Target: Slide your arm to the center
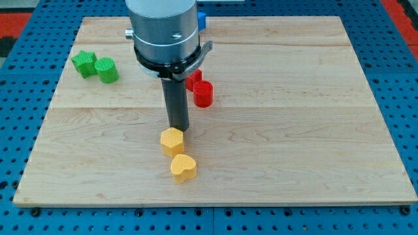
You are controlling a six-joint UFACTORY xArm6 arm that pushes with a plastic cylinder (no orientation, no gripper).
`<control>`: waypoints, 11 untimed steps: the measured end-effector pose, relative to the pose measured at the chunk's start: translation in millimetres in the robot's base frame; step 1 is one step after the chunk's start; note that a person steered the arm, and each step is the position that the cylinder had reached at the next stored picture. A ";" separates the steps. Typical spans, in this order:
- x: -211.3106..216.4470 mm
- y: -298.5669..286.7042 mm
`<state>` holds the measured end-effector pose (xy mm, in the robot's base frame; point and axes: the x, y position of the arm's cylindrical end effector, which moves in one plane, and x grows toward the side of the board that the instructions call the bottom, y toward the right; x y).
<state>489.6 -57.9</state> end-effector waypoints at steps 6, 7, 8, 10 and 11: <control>15.8 41.2; 14.6 41.2; 12.5 42.5; -5.1 43.9; -14.6 43.9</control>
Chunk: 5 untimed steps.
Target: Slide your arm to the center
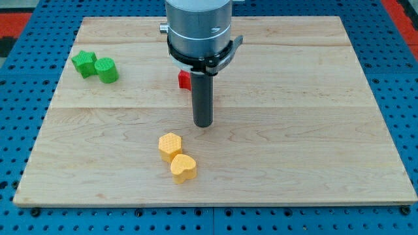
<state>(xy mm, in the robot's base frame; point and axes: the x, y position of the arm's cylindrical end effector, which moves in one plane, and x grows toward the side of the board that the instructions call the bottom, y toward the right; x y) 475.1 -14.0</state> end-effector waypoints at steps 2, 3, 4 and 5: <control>-3.3 0.0; -2.6 -4.9; -2.5 -5.8; 7.5 -18.7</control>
